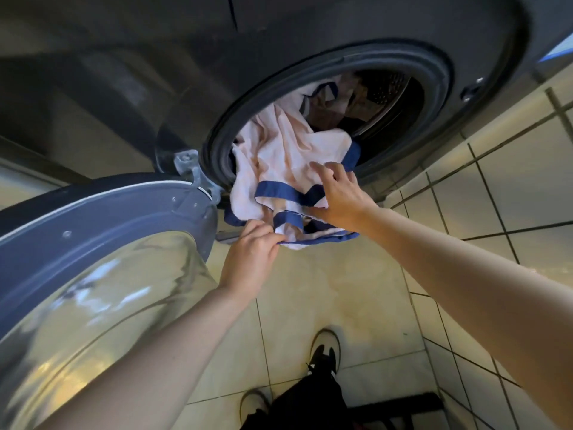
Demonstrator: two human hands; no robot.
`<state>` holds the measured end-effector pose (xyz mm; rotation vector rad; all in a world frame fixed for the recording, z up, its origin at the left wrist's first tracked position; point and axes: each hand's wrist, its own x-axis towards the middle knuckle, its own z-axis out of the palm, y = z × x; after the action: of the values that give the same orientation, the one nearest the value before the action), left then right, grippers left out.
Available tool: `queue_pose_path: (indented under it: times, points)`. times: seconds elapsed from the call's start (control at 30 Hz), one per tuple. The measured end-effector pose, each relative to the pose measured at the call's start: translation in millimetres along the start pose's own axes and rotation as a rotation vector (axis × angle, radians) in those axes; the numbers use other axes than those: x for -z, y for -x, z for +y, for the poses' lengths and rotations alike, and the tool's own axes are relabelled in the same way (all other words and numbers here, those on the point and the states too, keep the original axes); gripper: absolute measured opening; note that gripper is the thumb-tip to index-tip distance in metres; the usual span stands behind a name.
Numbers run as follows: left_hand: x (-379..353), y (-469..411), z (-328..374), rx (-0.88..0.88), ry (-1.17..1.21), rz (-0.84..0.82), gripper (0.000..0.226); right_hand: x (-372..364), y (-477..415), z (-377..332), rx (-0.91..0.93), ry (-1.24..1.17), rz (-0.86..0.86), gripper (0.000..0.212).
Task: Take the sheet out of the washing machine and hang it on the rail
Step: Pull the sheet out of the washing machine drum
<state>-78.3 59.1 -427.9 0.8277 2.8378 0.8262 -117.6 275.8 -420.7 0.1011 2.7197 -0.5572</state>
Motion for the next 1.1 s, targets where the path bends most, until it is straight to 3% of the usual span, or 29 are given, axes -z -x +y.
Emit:
queue_pose_path:
  times: [0.1,0.2,0.23,0.43,0.57,0.67,0.83,0.93,1.0,1.1]
  points:
    - [-4,0,1,0.015,0.015,0.018,0.02,-10,-14,-7,0.073,0.063,-0.069,0.078]
    - [-6,-2,1,0.054,0.035,0.023,0.019,-17,-24,-16,0.015,0.107,-0.007,0.031]
    - [-5,-3,2,0.067,0.04,0.017,0.019,-16,-25,-18,0.009,0.091,0.039,0.025]
    - [10,-7,16,0.179,0.167,0.051,0.035,-3,10,-15,0.165,-0.028,0.309,0.024]
    - [16,-8,31,0.28,0.265,0.06,0.06,-6,64,-16,0.177,-0.126,0.238,0.009]
    - [14,-2,40,0.248,0.243,0.002,0.069,-11,93,-31,0.205,-0.233,0.137,0.005]
    - [14,4,37,0.214,0.212,0.082,0.031,15,100,-41,0.072,-0.483,-0.089,0.023]
    - [18,7,30,0.227,0.191,0.106,0.026,30,83,-21,-0.248,-0.683,0.021,0.034]
    - [20,11,29,0.214,0.188,0.111,0.025,22,59,11,-0.455,-0.647,0.065,0.06]
    - [23,20,31,0.227,0.202,0.116,0.024,-4,23,55,-0.753,-0.8,-0.055,0.109]
